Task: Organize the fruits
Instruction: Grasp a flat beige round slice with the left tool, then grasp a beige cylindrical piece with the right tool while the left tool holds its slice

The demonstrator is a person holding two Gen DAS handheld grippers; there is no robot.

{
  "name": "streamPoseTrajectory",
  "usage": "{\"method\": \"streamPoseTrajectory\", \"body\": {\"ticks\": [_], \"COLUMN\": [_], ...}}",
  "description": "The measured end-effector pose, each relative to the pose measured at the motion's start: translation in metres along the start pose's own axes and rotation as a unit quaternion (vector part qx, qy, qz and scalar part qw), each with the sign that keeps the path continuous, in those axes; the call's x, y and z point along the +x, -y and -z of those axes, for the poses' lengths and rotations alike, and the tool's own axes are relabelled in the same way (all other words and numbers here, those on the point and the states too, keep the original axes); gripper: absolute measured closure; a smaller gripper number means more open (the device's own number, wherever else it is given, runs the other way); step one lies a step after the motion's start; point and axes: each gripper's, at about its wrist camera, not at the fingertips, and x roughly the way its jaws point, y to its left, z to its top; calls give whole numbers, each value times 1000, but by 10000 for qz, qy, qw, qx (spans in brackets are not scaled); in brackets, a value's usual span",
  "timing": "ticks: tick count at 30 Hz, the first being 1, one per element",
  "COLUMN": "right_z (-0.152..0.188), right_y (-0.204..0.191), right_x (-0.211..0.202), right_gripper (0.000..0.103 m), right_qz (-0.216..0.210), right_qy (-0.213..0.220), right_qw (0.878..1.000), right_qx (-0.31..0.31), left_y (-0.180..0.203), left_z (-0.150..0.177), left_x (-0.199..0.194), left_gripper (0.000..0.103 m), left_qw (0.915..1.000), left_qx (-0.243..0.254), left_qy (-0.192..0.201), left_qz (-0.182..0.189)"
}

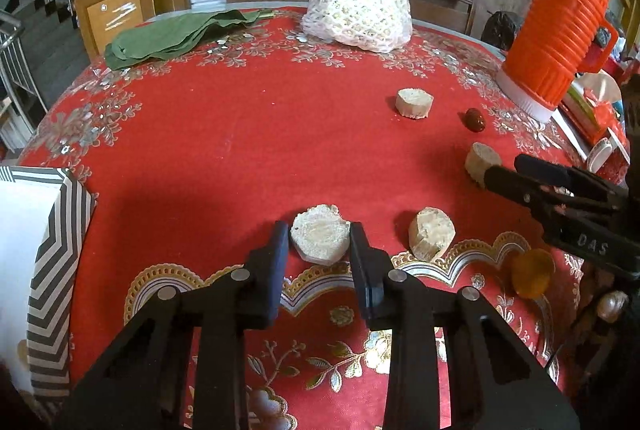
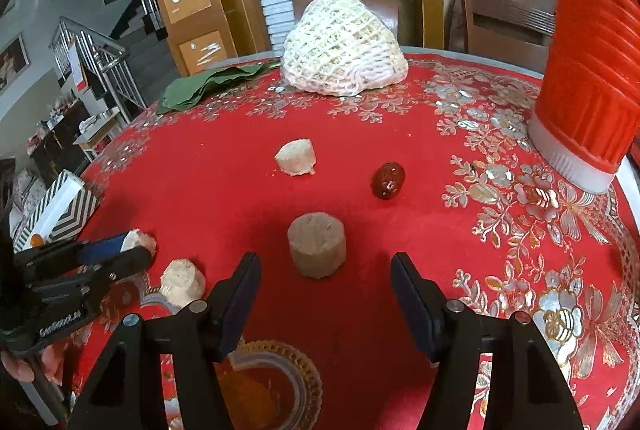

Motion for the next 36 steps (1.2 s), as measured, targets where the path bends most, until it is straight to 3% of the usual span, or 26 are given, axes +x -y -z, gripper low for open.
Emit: {"method": "streamPoseTrajectory", "body": {"ticks": [7, 10, 15, 26, 32, 36], "right_z": [-8, -10, -13, -14, -14, -14], "right_y": [-17, -21, -17, -7, -7, -9], "right_x": [14, 22, 25, 24, 24, 25], "right_gripper": [39, 48, 50, 50, 39, 39], "right_qz": [63, 79, 34, -196, -445, -444], "right_qy": [-277, -419, -453, -308, -305, -345], "right_qw": [9987, 9976, 9977, 9990, 9981, 9974], "right_qx": [-413, -552, -510, -267, -296, -460], "left_y": [0, 0, 0, 2, 2, 2], "left_z": [0, 0, 0, 0, 1, 1], "left_x": [0, 0, 0, 1, 1, 1], "left_gripper": [74, 74, 74, 74, 74, 74], "left_qw": [10000, 10000, 10000, 9999, 9999, 9999], "left_qx": [4, 9, 10, 81, 85, 86], "left_qy": [-2, 0, 1, 9, 11, 10], "left_qz": [-6, -11, -18, -96, -100, -102]}}
